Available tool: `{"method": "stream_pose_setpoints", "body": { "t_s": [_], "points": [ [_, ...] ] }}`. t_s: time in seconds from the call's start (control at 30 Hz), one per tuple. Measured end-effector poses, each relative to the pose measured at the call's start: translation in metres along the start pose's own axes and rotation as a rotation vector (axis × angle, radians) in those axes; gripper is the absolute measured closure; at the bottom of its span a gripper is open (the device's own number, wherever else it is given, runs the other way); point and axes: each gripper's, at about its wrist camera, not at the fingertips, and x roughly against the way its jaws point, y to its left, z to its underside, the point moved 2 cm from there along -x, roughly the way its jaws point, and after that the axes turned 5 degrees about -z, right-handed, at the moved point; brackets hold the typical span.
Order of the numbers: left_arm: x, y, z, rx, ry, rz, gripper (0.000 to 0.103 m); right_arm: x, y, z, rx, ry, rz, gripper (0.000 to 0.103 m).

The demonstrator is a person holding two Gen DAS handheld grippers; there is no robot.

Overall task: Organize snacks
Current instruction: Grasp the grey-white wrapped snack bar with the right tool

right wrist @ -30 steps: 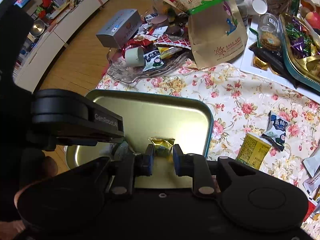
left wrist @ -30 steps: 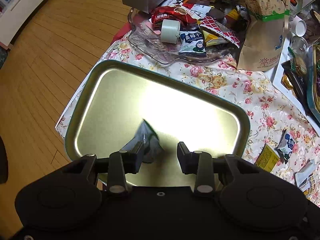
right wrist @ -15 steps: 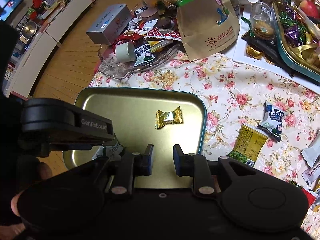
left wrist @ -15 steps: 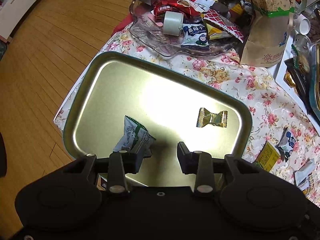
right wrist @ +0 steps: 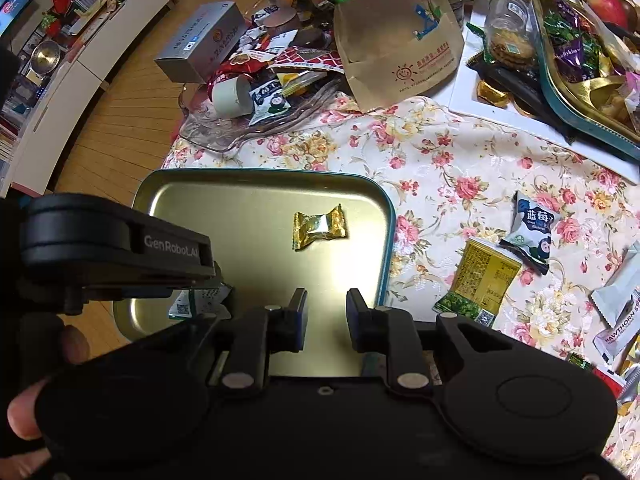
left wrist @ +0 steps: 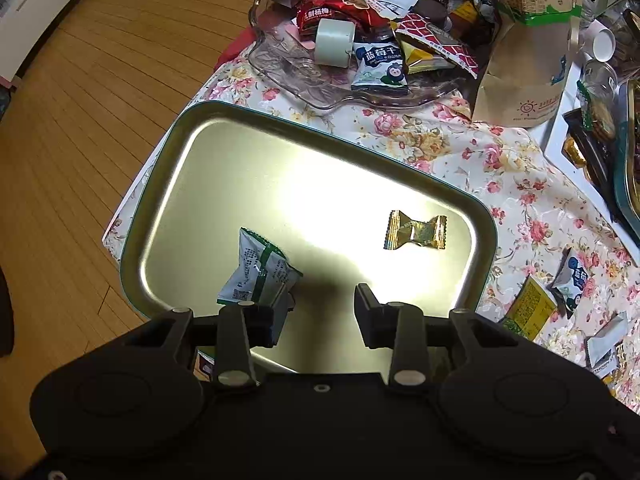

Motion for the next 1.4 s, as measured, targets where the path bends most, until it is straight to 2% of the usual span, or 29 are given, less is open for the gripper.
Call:
{"method": "stream_pose_setpoints", "body": {
  "t_s": [0.23,0.63,0.87,1.07,1.23,1.4],
  "points": [
    [0.005,-0.017,0.004,-0.037,-0.008,0.02,0.058,0.005,-0.029,0.001,-0.069,0.008,0.03,0.079],
    [0.008,-0.073,0.021,-0.195,-0.022,0.022,0.058,0.035,-0.129,0.0,-0.304,-0.043,0.123,0.074],
    [0.011,-0.109,0.029,-0.309,-0.034,0.06,0.058,0.045,-0.181,0.001,-0.439,-0.068,0.165,0.073],
    [0.01,-0.136,0.04,-0.41,-0.03,0.079,0.058,0.053,-0.215,-0.004,-0.513,-0.094,0.164,0.073],
    [0.005,-0.138,0.039,-0.407,-0.006,0.097,0.058,0.05,-0.233,-0.008,-0.562,-0.101,0.178,0.073],
    [0.005,-0.141,0.034,-0.398,-0.016,0.081,0.058,0.039,-0.248,-0.002,-0.592,-0.064,0.215,0.072]
  ]
}}
